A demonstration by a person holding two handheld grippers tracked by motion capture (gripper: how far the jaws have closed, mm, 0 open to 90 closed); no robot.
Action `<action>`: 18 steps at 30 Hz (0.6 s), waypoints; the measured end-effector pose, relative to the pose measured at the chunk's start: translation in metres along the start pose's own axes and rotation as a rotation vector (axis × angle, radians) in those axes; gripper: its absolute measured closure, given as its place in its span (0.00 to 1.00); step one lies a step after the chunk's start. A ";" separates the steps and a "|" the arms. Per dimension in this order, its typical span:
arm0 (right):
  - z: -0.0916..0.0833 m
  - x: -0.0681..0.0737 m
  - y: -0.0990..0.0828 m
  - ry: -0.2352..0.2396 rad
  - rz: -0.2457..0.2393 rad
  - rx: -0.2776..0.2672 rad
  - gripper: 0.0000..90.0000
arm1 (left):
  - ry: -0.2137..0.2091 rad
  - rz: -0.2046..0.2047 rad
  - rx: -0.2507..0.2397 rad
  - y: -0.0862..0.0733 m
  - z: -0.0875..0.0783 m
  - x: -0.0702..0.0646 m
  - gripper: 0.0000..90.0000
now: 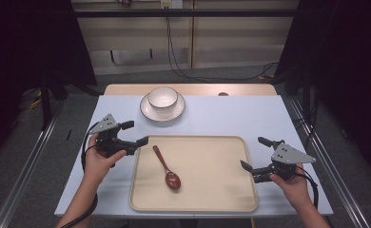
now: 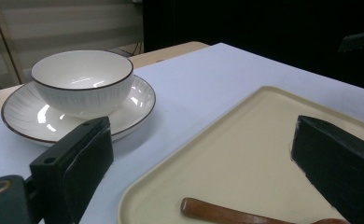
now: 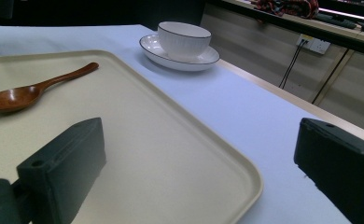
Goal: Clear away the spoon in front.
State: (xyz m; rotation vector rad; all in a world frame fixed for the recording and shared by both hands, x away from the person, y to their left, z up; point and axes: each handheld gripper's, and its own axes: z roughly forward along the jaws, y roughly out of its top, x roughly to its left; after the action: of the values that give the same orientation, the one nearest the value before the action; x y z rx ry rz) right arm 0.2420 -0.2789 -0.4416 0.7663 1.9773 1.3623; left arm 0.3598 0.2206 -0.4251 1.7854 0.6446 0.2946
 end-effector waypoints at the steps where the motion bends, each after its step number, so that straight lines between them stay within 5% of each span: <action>1: 0.000 0.000 0.000 0.005 0.002 0.002 0.02 | -0.006 0.007 -0.005 0.000 -0.001 0.001 0.06; 18: -0.001 -0.004 0.000 0.008 0.031 -0.010 0.02 | 0.025 0.041 -0.052 -0.002 -0.020 0.014 0.05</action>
State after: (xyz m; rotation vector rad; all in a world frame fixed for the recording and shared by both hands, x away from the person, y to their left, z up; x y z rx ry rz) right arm 0.2436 -0.2830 -0.4407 0.7914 1.9710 1.3935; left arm 0.3603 0.2446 -0.4220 1.7487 0.6139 0.3591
